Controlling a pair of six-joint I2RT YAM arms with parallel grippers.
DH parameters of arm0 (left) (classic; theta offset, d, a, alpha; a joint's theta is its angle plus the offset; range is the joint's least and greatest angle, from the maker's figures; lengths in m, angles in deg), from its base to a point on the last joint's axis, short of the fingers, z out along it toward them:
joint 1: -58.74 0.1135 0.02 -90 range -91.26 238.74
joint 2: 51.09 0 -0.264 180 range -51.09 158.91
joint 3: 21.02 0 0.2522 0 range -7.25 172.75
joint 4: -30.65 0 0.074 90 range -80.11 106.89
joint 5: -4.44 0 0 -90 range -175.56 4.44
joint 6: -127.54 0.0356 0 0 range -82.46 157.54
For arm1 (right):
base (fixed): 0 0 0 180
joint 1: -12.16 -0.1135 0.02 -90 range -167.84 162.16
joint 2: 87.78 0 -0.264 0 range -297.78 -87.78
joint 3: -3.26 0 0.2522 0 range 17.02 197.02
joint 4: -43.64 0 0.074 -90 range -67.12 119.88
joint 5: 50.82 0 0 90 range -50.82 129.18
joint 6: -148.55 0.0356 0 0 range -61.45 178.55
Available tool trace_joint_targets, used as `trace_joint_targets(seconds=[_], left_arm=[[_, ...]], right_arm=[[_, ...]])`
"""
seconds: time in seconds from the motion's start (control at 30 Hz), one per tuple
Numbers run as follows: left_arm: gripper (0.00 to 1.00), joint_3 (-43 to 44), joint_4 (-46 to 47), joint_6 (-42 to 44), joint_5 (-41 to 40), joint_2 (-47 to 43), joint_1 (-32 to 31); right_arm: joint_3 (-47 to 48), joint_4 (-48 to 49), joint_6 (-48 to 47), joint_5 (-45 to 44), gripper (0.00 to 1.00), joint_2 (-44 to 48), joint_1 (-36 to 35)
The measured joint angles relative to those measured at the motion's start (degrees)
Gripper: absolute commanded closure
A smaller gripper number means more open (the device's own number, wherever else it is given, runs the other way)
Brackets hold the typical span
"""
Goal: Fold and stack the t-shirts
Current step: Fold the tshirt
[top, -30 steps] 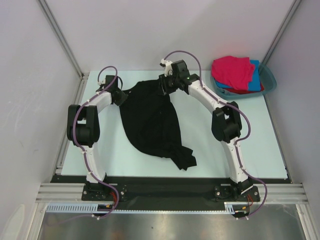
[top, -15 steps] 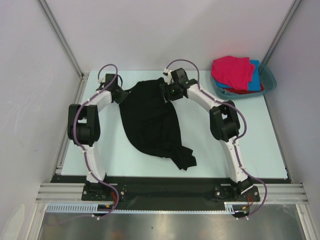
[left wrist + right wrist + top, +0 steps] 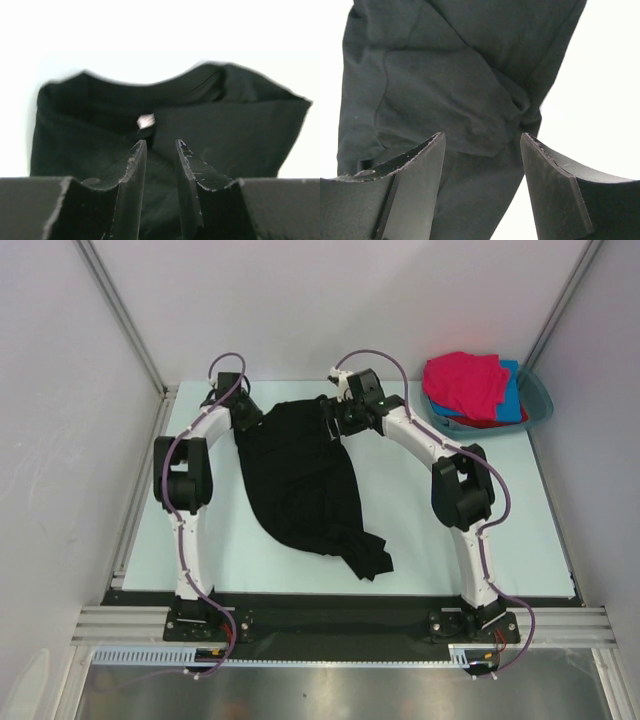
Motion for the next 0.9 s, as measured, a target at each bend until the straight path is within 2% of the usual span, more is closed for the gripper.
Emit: trace_joint_targets(seconds=[0.13,0.33,0.43,0.6,0.83,0.9], left_arm=[[0.66,-2.93,-0.92,0.17,0.20,-0.57,0.00],[0.66,-17.27,2.56,-1.33,1.99,-8.22,0.00],[0.67,-20.06,2.43,-2.10,2.67,-10.47,-0.17],[0.70,-17.88,0.09,-3.93,3.06,-8.17,-0.33],[0.71,-4.66,-3.76,-5.03,4.61,0.22,-0.33],[0.70,-0.48,-6.38,-4.98,4.87,2.43,-0.33]], right_arm=[[3.82,0.90,0.02,4.17,0.33,-2.99,1.14],[25.03,-1.05,-0.04,11.96,0.33,-18.43,3.23],[27.91,-0.92,0.96,16.65,0.33,-23.02,4.09],[27.56,-1.31,2.91,21.59,0.32,-26.93,4.33],[22.69,2.12,3.87,22.58,0.32,-25.66,4.09],[18.53,4.39,3.98,21.57,0.32,-23.54,3.93]])
